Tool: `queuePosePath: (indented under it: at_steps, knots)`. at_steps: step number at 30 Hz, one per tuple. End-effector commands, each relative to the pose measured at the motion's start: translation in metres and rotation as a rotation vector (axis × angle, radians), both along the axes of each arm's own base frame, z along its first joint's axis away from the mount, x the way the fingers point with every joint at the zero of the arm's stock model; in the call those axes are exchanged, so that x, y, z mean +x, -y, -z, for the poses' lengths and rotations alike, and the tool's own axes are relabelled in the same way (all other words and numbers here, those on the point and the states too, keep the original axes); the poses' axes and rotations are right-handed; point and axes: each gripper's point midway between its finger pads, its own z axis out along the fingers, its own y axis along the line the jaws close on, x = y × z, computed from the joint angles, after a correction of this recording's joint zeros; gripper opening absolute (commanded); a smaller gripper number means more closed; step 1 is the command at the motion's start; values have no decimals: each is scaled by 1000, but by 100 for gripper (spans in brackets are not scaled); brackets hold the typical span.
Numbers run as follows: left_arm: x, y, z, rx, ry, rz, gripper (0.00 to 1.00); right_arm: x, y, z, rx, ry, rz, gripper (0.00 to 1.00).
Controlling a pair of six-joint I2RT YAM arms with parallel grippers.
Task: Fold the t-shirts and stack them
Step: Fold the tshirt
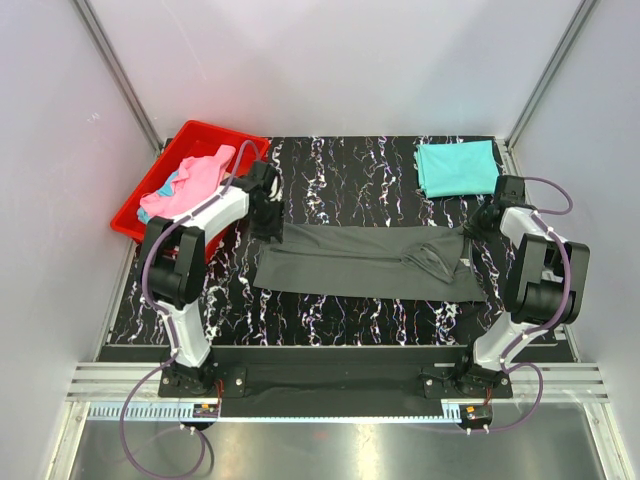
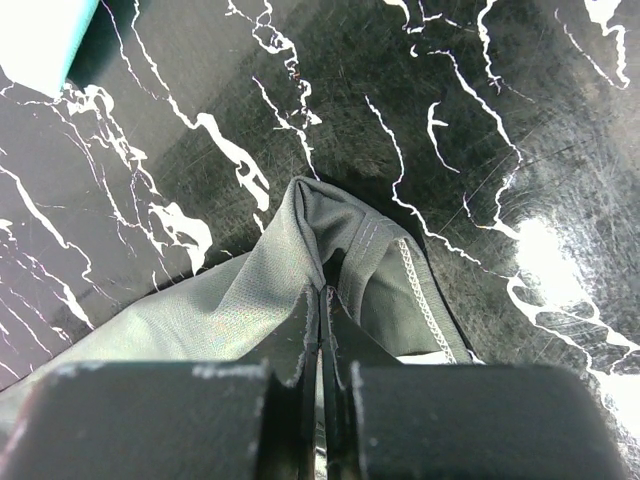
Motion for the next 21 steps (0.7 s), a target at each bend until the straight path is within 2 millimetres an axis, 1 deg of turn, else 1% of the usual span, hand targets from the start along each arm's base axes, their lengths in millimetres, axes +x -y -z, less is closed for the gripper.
queuePosePath:
  at_steps: [1, 4, 6, 7, 8, 9, 10, 11, 12, 15, 16, 17, 21]
  knots:
    - [7, -4, 7, -16, 13, -63, 40, 4, 11, -19, -53, 52, 32, 0]
    - [0, -18, 24, 56, -28, -98, 39, 4, 11, -16, -52, 51, 31, 0]
    - [-3, -17, 31, 57, -44, -91, 41, 5, 10, -16, -47, 55, 27, 0]
    - [-8, -18, 35, 56, -58, -89, 41, 4, 10, -17, -47, 59, 27, 0]
    - [-7, -18, 33, 52, -43, -90, 41, 4, 10, -17, -49, 60, 24, 0]
    - [-8, -17, 33, 48, -41, -90, 39, 5, 10, -18, -51, 64, 25, 0]
    - [-9, -18, 33, 49, -39, -93, 34, 4, 10, -17, -52, 61, 26, 0]
    - [-9, -19, 31, 55, -42, -93, 25, 3, 11, -17, -54, 60, 25, 0]
    - [-9, -20, 31, 62, -42, -90, 20, 4, 10, -16, -52, 61, 28, 0]
    - [-10, -27, 29, 101, -49, -98, 11, 4, 12, -16, -58, 62, 28, 0]
    - [-10, -33, 29, 134, -45, -108, 8, 3, 12, -15, -58, 59, 30, 0]
    - [-12, -36, 30, 150, -55, -111, 1, 2, 13, -14, -63, 55, 34, 0]
    - [-15, -45, 26, 193, -53, -126, 0, 2, 15, -12, -71, 53, 41, 0]
